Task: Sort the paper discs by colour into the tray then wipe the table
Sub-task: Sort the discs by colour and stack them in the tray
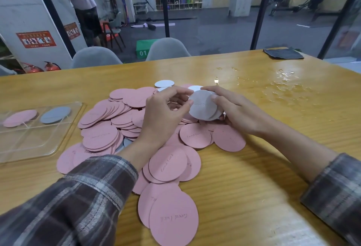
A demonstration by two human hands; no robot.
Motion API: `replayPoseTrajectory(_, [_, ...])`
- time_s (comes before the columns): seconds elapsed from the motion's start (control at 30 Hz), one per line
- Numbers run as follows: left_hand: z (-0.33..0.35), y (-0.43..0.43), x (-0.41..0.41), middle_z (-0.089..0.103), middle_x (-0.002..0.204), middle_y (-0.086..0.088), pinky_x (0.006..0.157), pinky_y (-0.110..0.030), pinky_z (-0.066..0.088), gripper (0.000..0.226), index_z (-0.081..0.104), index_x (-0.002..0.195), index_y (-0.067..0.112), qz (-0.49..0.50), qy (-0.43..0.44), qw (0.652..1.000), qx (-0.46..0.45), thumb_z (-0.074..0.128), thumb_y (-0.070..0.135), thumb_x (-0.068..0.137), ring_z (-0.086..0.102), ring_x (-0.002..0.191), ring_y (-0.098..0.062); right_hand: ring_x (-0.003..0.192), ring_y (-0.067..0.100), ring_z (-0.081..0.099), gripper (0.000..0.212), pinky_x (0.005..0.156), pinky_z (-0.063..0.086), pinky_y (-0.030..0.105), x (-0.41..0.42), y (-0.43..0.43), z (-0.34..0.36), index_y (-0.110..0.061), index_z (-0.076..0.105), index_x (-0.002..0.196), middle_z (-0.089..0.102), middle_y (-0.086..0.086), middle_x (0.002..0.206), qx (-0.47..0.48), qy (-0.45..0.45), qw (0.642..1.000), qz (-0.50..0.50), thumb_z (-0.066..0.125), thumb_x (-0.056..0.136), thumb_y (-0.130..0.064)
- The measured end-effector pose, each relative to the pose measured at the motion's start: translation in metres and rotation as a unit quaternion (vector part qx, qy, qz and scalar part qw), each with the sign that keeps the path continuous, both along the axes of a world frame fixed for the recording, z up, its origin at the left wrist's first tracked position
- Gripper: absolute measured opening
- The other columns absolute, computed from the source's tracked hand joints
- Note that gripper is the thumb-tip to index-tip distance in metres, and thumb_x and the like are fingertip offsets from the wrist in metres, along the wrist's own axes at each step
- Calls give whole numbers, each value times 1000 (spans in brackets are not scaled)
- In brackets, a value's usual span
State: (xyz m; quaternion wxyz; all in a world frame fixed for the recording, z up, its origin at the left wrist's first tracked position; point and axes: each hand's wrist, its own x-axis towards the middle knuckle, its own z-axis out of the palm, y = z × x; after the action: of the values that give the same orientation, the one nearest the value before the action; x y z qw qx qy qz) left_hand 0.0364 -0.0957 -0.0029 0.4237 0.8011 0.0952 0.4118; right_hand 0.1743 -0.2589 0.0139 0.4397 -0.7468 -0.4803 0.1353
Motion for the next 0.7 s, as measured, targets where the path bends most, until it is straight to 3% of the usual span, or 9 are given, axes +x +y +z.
replayPoseTrajectory(0.13, [0,-2,2,74,92,0,74,-23,61,20,79,104,13,-7,1,1000,16,82,6,85,71,86,-13,100,-5,58,39,79,42,10,-1,0,-1,-33,47,146,65,-12,117,-37,-85,996,3,51,107,-30])
replayPoseTrajectory(0.43, [-2,-2,6,71,87,11,68,-11,50,22,76,111,17,0,51,996,72,74,7,91,66,82,-5,99,19,57,40,83,48,34,13,-4,4,-32,46,145,62,-1,114,-24,-72,996,-44,50,106,-26])
replayPoseTrajectory(0.6, [0,2,13,69,98,7,77,-5,44,18,77,108,19,0,145,981,128,73,12,91,63,85,-1,103,23,52,40,81,43,33,27,-9,9,-29,46,146,56,0,120,-6,-66,992,-110,46,106,-25])
replayPoseTrajectory(0.67, [2,1,17,65,100,10,81,-9,46,18,77,110,19,-14,168,973,159,74,18,92,62,88,-3,106,24,53,38,83,46,35,31,-9,9,-28,47,144,55,1,123,4,-63,989,-132,46,106,-24])
replayPoseTrajectory(0.7, [1,1,21,64,101,9,86,-19,51,19,76,111,20,-23,178,969,169,74,22,92,61,91,-5,107,25,53,37,83,45,35,35,-10,8,-27,48,143,56,2,124,6,-62,988,-144,46,106,-24])
